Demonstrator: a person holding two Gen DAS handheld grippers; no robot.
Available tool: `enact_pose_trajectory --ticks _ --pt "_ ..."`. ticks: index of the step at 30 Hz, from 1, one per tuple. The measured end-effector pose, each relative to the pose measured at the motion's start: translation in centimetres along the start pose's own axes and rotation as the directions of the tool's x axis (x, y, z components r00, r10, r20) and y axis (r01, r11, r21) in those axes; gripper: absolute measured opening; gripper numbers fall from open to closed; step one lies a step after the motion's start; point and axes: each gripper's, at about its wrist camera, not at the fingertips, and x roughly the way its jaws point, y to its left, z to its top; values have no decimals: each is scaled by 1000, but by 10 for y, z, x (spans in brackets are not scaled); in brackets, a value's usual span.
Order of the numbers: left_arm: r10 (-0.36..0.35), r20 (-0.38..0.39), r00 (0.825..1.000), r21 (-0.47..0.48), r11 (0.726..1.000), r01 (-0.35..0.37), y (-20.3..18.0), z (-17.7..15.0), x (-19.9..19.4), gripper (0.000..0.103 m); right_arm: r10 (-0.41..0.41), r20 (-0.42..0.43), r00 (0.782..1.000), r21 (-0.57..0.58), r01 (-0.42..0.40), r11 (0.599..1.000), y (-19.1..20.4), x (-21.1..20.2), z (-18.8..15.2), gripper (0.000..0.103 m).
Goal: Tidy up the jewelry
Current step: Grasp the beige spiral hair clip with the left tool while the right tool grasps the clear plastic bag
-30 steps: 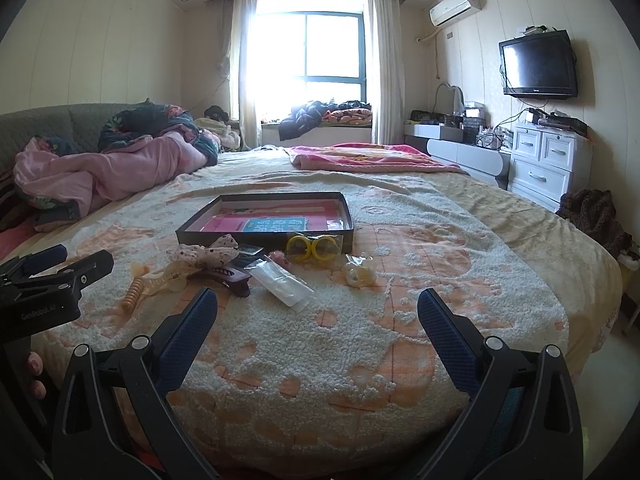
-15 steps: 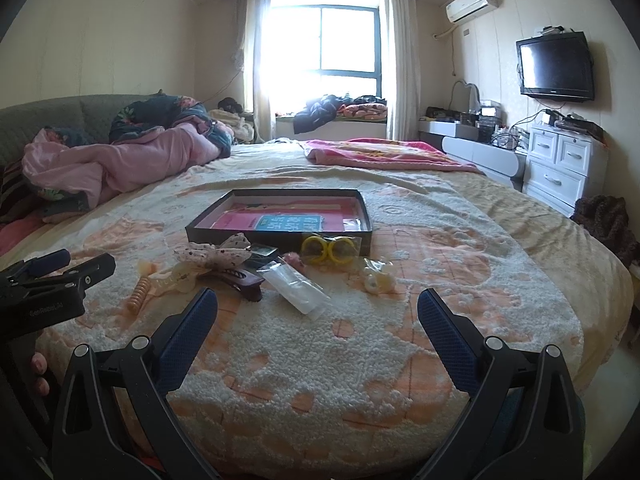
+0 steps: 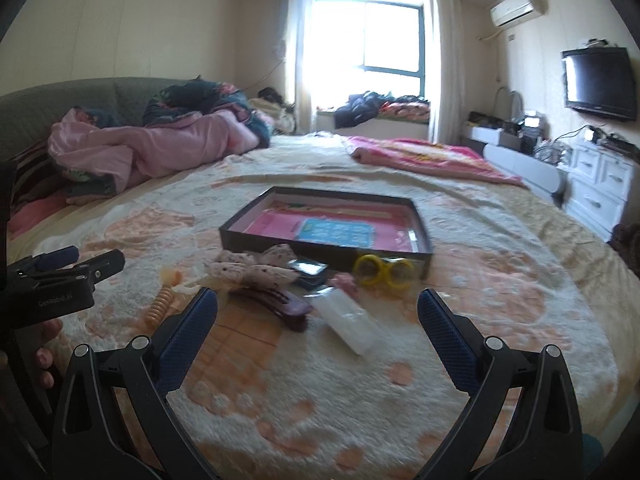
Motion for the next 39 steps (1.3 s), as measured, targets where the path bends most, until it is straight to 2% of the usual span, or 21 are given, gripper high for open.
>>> enact_pose_trajectory --ticks 7,17,21,24,29,33,36,39 --pt "-5 -65 998 -32 999 3 7 2 29 92 59 -87 995 -13 -60 998 8 40 1 97" --pt "-81 -209 975 -25 997 78 -2 0 85 92 39 -154 987 -19 -42 999 -12 79 -2 97" --pt "-120 -231 966 -8 993 121 -7 -2 94 92 19 -182 983 -2 -20 1000 -27 88 -5 97" --pt "-167 -241 956 -13 986 169 -7 -5 94 88 9 -200 980 -2 -10 1000 -37 94 -8 97" --pt "-197 -260 945 15 978 208 -12 -10 87 83 5 -227 974 -5 -6 1000 -46 103 -10 96" --pt "-215 -277 936 31 972 233 -14 -17 82 80 22 -231 973 -10 -25 1000 -50 107 -8 85" --pt "-238 -286 928 22 967 255 -12 -18 80 73 43 -243 969 4 -43 999 -54 109 -8 74" --pt "-272 -289 918 12 958 288 -11 -18 79 58 57 -264 963 -7 -61 998 -52 109 -10 69"
